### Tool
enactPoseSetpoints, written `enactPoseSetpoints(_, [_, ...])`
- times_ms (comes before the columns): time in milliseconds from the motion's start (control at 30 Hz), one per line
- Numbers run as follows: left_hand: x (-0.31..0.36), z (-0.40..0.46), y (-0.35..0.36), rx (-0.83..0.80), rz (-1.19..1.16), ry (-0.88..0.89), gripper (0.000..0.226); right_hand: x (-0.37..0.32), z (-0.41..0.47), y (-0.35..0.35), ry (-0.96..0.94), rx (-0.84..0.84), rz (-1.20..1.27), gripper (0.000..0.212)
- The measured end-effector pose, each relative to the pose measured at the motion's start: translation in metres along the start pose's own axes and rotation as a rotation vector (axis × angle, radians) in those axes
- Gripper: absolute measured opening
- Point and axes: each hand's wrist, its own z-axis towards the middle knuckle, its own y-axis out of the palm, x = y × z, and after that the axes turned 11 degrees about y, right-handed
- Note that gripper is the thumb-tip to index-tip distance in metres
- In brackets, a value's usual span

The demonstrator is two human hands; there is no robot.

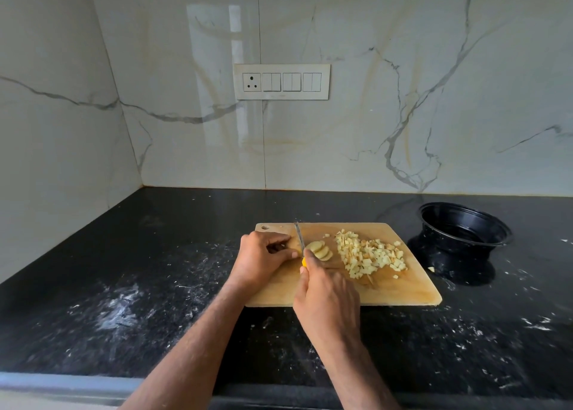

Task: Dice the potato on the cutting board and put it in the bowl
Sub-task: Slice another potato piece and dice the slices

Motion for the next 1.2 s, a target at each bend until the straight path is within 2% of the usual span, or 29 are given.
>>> enactPoseSetpoints(200, [0.001,0.000,0.000,-0.014,-0.003,0.023,0.047,0.000,-0.002,-0.001,-0.008,-0.017,-0.029,0.047])
enactPoseSetpoints(433, [0.002,0.001,0.002,-0.036,0.014,0.027,0.043,-0.004,-0.002,0.004,-0.012,-0.125,-0.112,0.053])
enactPoseSetpoints(633, [0.003,0.002,0.000,-0.037,0.024,0.044,0.039,-0.005,0.005,0.004,0.008,-0.136,-0.113,0.042])
enactPoseSetpoints(800, [0.003,0.002,-0.001,-0.056,0.013,0.055,0.025,-0.007,0.006,0.004,-0.006,-0.133,-0.094,0.033])
enactPoseSetpoints(967, [0.003,0.001,0.000,-0.049,0.017,0.056,0.035,-0.007,0.010,0.007,-0.013,-0.174,-0.092,0.025])
enactPoseSetpoints(1200, [0.006,-0.001,0.000,-0.036,0.036,0.060,0.036,-0.007,0.012,0.002,-0.026,-0.194,-0.111,0.023])
